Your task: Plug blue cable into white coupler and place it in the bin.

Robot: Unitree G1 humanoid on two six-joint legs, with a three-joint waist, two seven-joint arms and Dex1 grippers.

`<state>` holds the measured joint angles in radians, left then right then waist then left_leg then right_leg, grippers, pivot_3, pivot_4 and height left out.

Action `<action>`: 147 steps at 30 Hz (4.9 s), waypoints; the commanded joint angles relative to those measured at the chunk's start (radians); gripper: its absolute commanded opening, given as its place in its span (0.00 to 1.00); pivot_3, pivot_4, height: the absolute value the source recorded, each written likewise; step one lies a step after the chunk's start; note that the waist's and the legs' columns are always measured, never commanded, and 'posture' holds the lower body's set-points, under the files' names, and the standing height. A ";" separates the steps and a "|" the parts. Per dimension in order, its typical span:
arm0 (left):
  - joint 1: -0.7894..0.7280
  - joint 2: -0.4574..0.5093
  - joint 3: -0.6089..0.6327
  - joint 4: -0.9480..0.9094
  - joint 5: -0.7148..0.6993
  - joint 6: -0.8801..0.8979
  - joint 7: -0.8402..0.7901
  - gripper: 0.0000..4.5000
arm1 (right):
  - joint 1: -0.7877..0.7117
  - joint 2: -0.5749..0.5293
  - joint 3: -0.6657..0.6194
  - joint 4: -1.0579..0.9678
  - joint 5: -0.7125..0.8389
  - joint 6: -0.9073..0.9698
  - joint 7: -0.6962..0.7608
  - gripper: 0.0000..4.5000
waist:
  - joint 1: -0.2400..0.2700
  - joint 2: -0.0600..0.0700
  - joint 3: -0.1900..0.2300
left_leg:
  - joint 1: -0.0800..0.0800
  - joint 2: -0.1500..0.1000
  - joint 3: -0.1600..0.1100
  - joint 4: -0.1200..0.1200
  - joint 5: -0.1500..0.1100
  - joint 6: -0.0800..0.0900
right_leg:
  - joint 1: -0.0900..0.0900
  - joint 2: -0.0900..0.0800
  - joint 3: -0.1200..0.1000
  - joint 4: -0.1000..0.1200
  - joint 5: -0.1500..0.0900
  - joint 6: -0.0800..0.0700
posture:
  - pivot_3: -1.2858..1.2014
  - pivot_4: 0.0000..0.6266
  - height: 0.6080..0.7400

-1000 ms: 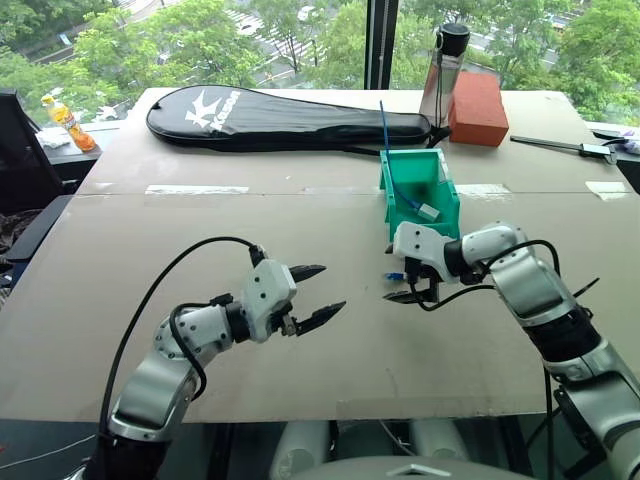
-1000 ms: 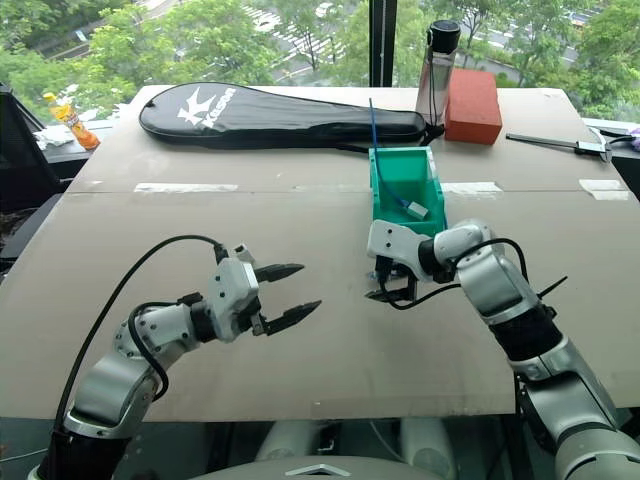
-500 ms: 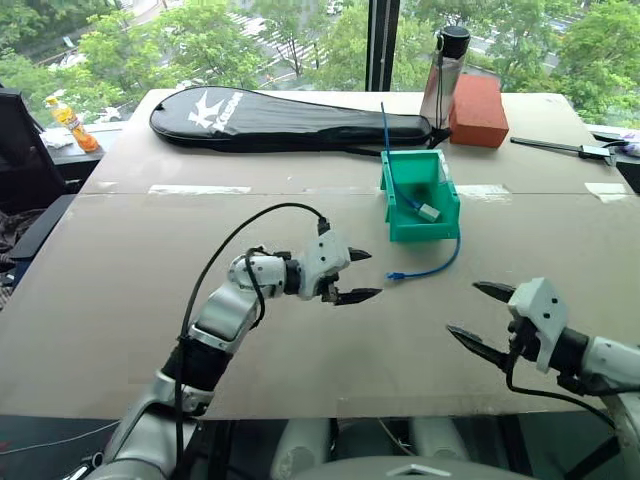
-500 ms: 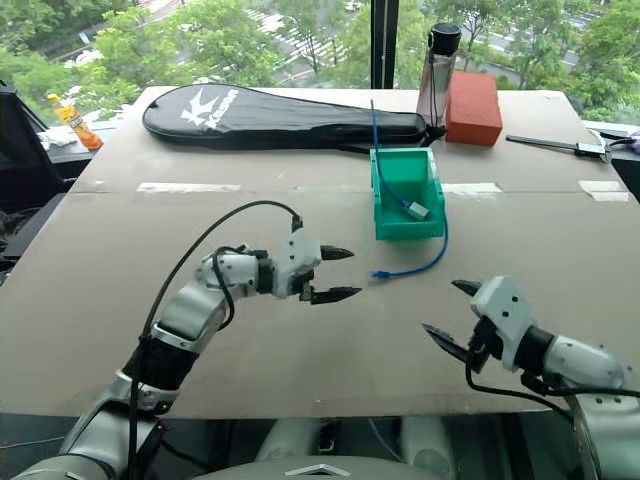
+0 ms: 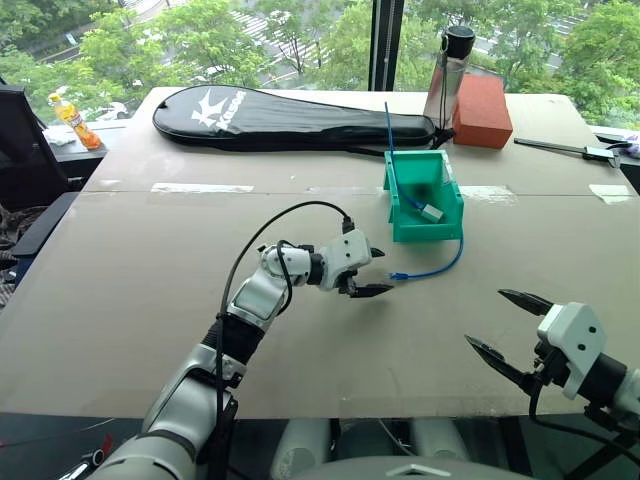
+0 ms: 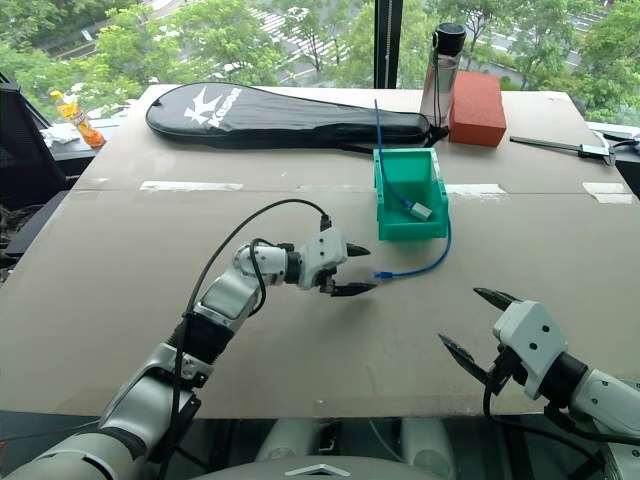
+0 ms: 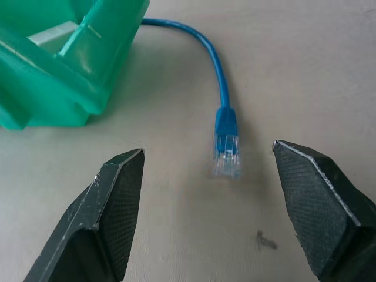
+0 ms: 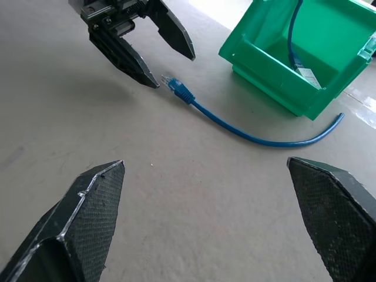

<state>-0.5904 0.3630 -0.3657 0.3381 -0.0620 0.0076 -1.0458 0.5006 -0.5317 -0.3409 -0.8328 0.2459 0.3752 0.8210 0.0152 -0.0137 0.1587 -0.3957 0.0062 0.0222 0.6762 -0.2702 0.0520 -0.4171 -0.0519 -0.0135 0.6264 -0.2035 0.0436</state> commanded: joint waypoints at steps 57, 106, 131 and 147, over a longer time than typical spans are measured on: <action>0.088 0.006 0.179 -0.371 -0.221 -0.142 0.006 0.40 | -0.570 0.290 0.223 0.115 1.178 0.308 -0.992 0.00 | -0.008 0.001 -0.001 | -0.001 0.000 -0.001 0.001 0.000 0.000 | 0.000 0.000 0.001 0.000 0.005 0.000 | 0.52 0.24 1.00; 0.337 0.260 0.412 -0.214 -0.273 0.013 -0.036 0.08 | -0.696 0.126 0.280 0.270 1.082 0.357 -0.721 0.00 | -0.020 0.000 -0.001 | -0.003 0.000 0.000 -0.003 0.000 0.000 | -0.003 -0.011 0.000 -0.001 0.005 -0.001 | 0.52 0.24 1.00; 0.033 -0.017 -0.036 -0.058 0.022 0.089 -0.033 0.08 | -1.064 -0.245 0.649 0.571 0.302 0.224 0.077 0.00 | -0.003 -0.001 0.000 | -0.004 0.000 0.001 -0.001 0.000 0.001 | -0.005 0.000 0.001 0.000 0.005 0.000 | 0.52 0.24 1.00; 0.050 -0.002 -0.029 -0.067 0.027 0.084 -0.036 0.08 | -1.109 -0.138 0.751 0.740 0.034 0.048 0.283 0.00 | -0.005 0.000 0.000 | -0.003 0.000 0.001 -0.001 0.000 0.000 | -0.004 0.000 0.001 0.001 0.005 0.000 | 0.52 0.24 1.00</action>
<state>-0.5522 0.3511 -0.3942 0.2746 -0.0470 0.0926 -1.0827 -0.6138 -0.6668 0.3922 -0.1002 0.3055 0.4331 1.0803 0.0104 -0.0140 0.1586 -0.3983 0.0064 0.0234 0.6757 -0.2702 0.0524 -0.4211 -0.0514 -0.0122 0.6276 -0.1987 0.0433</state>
